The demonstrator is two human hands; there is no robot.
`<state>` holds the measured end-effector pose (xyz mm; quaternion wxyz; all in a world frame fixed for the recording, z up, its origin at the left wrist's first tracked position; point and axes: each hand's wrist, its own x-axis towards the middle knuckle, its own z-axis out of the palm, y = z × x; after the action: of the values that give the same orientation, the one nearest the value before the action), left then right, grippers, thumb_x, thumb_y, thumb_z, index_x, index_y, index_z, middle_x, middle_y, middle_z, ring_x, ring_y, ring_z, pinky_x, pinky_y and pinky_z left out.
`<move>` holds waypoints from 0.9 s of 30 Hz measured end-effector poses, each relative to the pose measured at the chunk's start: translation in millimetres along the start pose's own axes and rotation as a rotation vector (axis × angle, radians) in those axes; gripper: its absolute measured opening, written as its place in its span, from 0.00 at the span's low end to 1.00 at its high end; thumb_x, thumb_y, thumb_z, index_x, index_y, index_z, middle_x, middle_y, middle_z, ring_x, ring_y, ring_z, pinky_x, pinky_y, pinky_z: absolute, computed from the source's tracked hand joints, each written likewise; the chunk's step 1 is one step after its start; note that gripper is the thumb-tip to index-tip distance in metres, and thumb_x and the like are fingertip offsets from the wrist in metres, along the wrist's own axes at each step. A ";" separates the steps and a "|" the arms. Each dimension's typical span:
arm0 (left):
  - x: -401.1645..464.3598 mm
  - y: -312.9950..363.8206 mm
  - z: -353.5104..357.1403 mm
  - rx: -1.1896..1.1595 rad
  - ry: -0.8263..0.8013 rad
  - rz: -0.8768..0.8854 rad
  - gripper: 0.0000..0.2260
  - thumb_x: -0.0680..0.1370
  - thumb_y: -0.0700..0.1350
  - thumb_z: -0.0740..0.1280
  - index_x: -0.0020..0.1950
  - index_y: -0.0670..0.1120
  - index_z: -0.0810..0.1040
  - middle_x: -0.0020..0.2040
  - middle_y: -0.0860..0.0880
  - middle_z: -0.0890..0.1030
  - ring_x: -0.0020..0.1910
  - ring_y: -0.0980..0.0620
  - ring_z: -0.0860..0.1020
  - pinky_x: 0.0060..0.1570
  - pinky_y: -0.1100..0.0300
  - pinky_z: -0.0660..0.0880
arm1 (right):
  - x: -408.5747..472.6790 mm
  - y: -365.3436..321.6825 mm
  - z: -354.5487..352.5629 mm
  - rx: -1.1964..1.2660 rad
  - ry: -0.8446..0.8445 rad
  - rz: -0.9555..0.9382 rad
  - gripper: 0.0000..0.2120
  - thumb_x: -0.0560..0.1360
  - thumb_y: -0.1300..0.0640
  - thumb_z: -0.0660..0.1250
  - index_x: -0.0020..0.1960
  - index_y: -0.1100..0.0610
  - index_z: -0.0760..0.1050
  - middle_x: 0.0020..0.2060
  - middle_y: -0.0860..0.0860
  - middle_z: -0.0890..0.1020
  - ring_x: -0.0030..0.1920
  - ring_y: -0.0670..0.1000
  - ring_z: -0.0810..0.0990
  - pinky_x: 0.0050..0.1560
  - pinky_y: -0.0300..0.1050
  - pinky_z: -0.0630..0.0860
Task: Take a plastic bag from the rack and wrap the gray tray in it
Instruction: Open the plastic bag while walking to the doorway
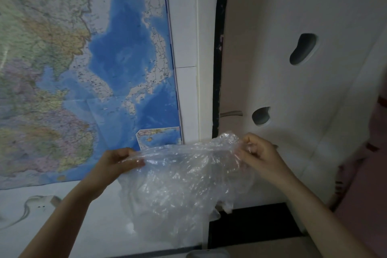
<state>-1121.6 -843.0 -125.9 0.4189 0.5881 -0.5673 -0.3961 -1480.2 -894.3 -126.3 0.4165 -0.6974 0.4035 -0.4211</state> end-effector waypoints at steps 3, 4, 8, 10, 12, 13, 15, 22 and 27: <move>-11.7 -25.4 9.4 -0.389 0.066 -0.099 0.19 0.71 0.39 0.69 0.59 0.55 0.77 0.47 0.47 0.83 0.44 0.50 0.80 0.40 0.58 0.79 | -1.5 10.8 8.1 0.077 0.118 0.023 0.06 0.73 0.59 0.68 0.41 0.60 0.73 0.26 0.51 0.80 0.25 0.47 0.76 0.29 0.38 0.72; -18.4 -40.9 16.0 -0.491 0.086 -0.171 0.20 0.72 0.42 0.69 0.62 0.56 0.73 0.49 0.47 0.82 0.46 0.48 0.79 0.42 0.53 0.77 | -2.1 14.6 10.3 0.104 0.153 0.044 0.06 0.73 0.59 0.69 0.42 0.61 0.73 0.26 0.51 0.80 0.26 0.47 0.76 0.29 0.37 0.72; -46.5 -86.3 49.1 -0.530 0.025 -0.358 0.35 0.59 0.49 0.79 0.64 0.56 0.70 0.52 0.46 0.85 0.51 0.44 0.82 0.48 0.49 0.75 | -7.5 29.7 16.6 0.170 0.226 0.152 0.06 0.72 0.59 0.70 0.42 0.61 0.74 0.28 0.48 0.82 0.29 0.45 0.79 0.32 0.33 0.74; -51.7 -95.3 58.2 -0.511 0.097 -0.354 0.35 0.60 0.51 0.79 0.65 0.56 0.70 0.52 0.45 0.85 0.50 0.45 0.83 0.49 0.48 0.76 | -11.5 37.0 19.2 0.178 0.238 0.207 0.06 0.72 0.59 0.70 0.43 0.61 0.75 0.29 0.48 0.82 0.30 0.45 0.80 0.33 0.34 0.75; -54.6 -100.0 61.1 -0.476 0.179 -0.324 0.39 0.52 0.57 0.81 0.61 0.60 0.73 0.50 0.46 0.85 0.49 0.47 0.84 0.45 0.51 0.78 | -15.6 45.7 21.9 0.185 0.260 0.249 0.05 0.72 0.60 0.70 0.43 0.61 0.75 0.30 0.48 0.83 0.30 0.45 0.80 0.32 0.34 0.76; -55.7 -103.1 62.5 -0.443 0.209 -0.317 0.39 0.50 0.58 0.81 0.59 0.62 0.73 0.50 0.46 0.85 0.48 0.47 0.84 0.43 0.54 0.79 | -17.6 50.1 23.2 0.181 0.273 0.274 0.05 0.72 0.60 0.70 0.43 0.61 0.75 0.30 0.48 0.82 0.30 0.45 0.80 0.31 0.34 0.76; -59.9 -110.5 64.6 -0.386 0.225 -0.319 0.37 0.53 0.55 0.81 0.60 0.66 0.72 0.51 0.48 0.85 0.49 0.49 0.84 0.42 0.54 0.81 | -22.3 57.4 25.4 0.177 0.289 0.335 0.06 0.72 0.60 0.70 0.44 0.61 0.75 0.31 0.48 0.82 0.30 0.43 0.80 0.29 0.33 0.76; -69.2 -146.2 97.1 -0.382 0.219 -0.352 0.25 0.64 0.44 0.75 0.57 0.61 0.76 0.49 0.49 0.85 0.45 0.50 0.84 0.37 0.58 0.80 | -54.7 99.0 31.0 0.109 0.281 0.580 0.08 0.70 0.56 0.71 0.43 0.45 0.76 0.41 0.53 0.83 0.38 0.51 0.83 0.38 0.47 0.80; -67.8 -188.4 131.8 -0.471 0.294 -0.517 0.16 0.72 0.41 0.69 0.56 0.56 0.78 0.42 0.50 0.85 0.39 0.51 0.83 0.37 0.56 0.77 | -90.0 144.4 35.1 -0.017 0.190 0.712 0.21 0.68 0.51 0.74 0.59 0.49 0.73 0.47 0.50 0.82 0.45 0.48 0.83 0.38 0.42 0.78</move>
<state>-1185.2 -779.9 -348.2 0.5057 0.6500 -0.2273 -0.5196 -1507.1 -850.9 -292.3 0.4916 -0.4746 0.6614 -0.3093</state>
